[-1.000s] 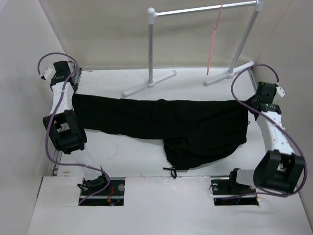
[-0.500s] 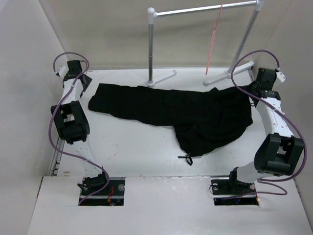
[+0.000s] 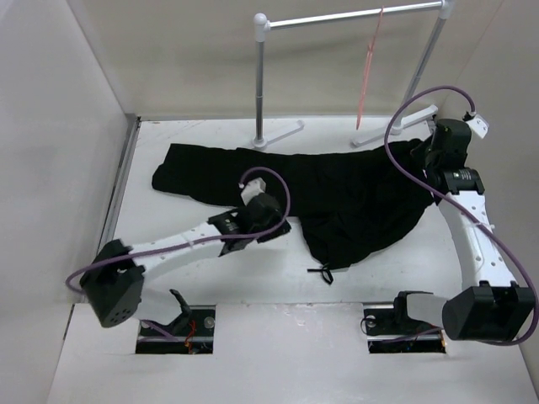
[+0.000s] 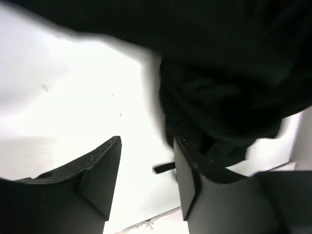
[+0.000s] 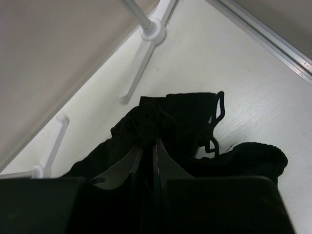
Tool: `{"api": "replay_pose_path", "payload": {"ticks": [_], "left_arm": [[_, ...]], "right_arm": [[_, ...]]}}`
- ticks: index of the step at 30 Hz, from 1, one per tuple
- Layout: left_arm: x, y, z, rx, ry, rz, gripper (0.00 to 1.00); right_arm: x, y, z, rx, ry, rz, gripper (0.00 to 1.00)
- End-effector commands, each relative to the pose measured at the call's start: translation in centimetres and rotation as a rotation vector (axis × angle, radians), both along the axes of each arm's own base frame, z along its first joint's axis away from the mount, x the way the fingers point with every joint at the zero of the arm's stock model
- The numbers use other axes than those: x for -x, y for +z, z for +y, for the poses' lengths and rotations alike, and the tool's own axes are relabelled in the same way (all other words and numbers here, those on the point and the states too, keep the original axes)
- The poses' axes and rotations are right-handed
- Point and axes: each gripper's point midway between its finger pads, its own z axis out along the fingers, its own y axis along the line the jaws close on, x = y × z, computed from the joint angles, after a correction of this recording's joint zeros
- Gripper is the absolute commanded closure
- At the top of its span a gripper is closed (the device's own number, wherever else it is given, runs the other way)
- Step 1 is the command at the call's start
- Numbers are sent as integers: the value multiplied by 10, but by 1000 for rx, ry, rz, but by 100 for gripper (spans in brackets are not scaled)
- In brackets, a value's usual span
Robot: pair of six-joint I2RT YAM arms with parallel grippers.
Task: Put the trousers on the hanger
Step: Flatten out the trousers at the center of the board.
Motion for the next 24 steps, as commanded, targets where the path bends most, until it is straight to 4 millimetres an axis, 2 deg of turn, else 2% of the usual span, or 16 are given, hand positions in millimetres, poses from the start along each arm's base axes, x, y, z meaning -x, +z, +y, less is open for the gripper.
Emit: {"api": "replay_pose_path", "payload": {"ticks": [1, 4, 8, 9, 11, 12, 14, 16, 18, 21, 24], "left_arm": [[4, -21, -35, 80, 26, 20, 50], [-2, -27, -62, 131, -14, 30, 43], [-5, -40, -104, 152, -92, 73, 45], [-3, -47, -108, 136, -97, 91, 49], [0, -60, -117, 95, -107, 114, 62], [0, -68, -114, 66, -93, 124, 71], [-5, -68, -104, 32, -51, 119, 90], [-8, -39, -86, 37, 0, 78, 97], [-9, 8, -54, 28, 64, 6, 100], [4, 105, 2, 29, 142, -127, 100], [25, 188, 47, 13, 191, -220, 99]], "right_arm": [[8, 10, -1, 14, 3, -19, 97], [12, 12, 3, 3, 18, -22, 97], [18, 13, 4, 0, 21, -22, 97], [19, 14, 5, -2, 24, -25, 97], [19, 18, 5, -5, 27, -35, 97], [18, 20, 6, -7, 28, -39, 97], [14, 19, 6, -8, 29, -33, 97], [11, 18, 6, -7, 30, -30, 97], [9, 21, 6, -8, 31, -37, 97], [7, 41, 9, -15, 38, -86, 97], [8, 60, 27, -51, 85, -140, 97]]}}
